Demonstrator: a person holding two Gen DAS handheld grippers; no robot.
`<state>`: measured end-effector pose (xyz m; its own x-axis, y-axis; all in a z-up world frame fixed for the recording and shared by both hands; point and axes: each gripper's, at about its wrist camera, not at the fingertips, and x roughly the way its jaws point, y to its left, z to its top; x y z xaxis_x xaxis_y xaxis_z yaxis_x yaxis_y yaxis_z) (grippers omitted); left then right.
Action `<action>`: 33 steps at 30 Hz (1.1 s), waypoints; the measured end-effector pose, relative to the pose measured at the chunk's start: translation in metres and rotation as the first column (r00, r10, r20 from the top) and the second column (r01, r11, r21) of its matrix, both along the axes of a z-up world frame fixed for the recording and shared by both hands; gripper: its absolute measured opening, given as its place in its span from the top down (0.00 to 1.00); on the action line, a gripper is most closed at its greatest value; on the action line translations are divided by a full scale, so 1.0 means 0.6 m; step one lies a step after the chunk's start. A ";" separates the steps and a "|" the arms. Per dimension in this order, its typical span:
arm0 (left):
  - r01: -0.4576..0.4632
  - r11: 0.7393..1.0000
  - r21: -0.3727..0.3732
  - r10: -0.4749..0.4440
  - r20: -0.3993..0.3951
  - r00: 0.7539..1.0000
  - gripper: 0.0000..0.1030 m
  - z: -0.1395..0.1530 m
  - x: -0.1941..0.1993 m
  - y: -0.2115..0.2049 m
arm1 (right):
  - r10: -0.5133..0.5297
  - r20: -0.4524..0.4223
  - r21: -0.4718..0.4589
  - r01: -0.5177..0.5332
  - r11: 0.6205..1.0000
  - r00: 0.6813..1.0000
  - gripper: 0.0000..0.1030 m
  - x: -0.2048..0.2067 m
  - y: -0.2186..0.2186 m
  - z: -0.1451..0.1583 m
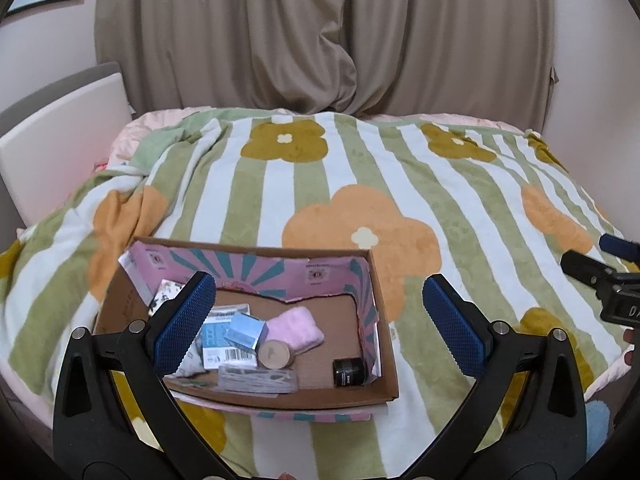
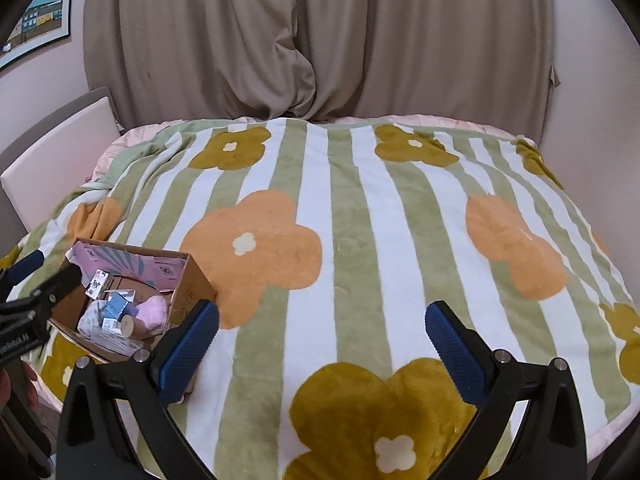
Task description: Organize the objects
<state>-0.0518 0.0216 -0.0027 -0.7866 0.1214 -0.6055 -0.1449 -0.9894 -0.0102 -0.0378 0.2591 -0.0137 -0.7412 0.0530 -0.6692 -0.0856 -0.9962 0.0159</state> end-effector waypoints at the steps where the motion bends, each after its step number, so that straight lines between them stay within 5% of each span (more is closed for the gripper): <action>1: -0.001 1.000 0.002 0.001 0.004 1.000 0.00 -0.004 -0.001 0.000 | 0.004 -0.006 0.004 -0.004 1.000 1.000 0.00 -0.001 -0.003 0.000; 33: -0.018 1.000 -0.006 0.018 0.000 1.000 0.00 -0.015 -0.018 -0.004 | -0.004 -0.011 0.022 0.005 1.000 1.000 0.01 -0.023 -0.007 -0.007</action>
